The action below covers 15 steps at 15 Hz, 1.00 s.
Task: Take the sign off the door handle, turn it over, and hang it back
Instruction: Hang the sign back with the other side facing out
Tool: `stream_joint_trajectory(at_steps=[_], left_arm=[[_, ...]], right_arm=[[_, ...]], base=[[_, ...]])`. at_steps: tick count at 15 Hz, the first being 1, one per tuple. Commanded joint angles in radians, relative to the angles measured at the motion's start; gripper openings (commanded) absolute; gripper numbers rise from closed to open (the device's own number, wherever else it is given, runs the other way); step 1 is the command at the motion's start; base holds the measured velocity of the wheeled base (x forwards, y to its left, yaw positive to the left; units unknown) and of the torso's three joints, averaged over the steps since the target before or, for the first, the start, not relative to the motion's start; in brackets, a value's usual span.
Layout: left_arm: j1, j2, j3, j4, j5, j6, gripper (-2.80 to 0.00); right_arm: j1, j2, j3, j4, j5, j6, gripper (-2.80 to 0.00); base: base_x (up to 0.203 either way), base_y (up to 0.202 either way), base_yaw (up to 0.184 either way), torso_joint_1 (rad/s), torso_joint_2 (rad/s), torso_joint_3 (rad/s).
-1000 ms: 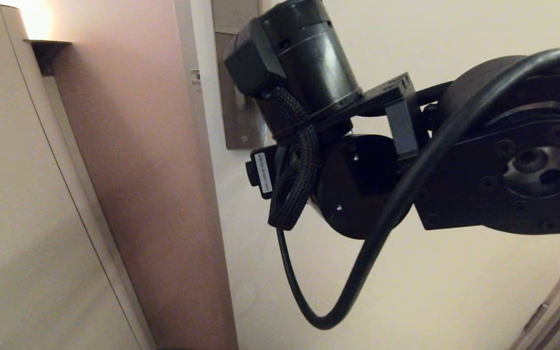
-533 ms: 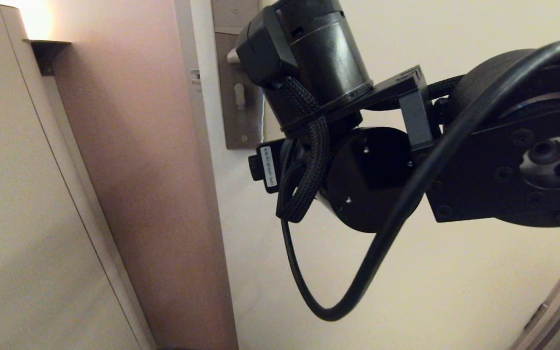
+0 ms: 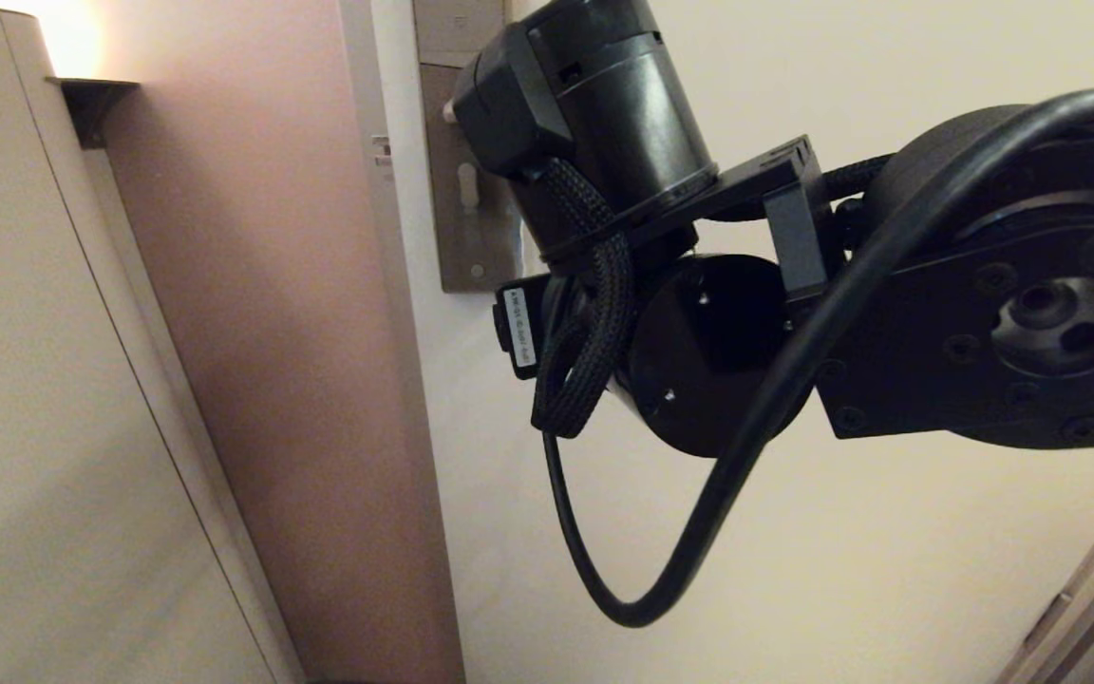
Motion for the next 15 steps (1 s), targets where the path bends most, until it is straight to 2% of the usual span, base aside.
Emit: stream_joint_trajectory(at_steps=[1, 12, 15], left_arm=[[0.0, 0.0, 0.0, 0.001, 0.0, 0.0, -2.8], [0.0, 0.0, 0.0, 0.001, 0.0, 0.0, -2.8], [0.0, 0.0, 0.0, 0.001, 0.0, 0.0, -2.8]], right_arm=[[0.0, 0.009, -0.004, 0.001, -0.005, 0.001, -2.8], [-0.014, 0.04, -0.022, -0.009, -0.013, -0.002, -2.8], [-0.028, 0.068, -0.033, -0.102, -0.024, -0.006, -2.8]], base=[[0.0, 0.0, 0.0, 0.0, 0.0, 0.0], [0.0, 0.0, 0.0, 0.0, 0.0, 0.0], [0.0, 0.0, 0.0, 0.0, 0.0, 0.0]])
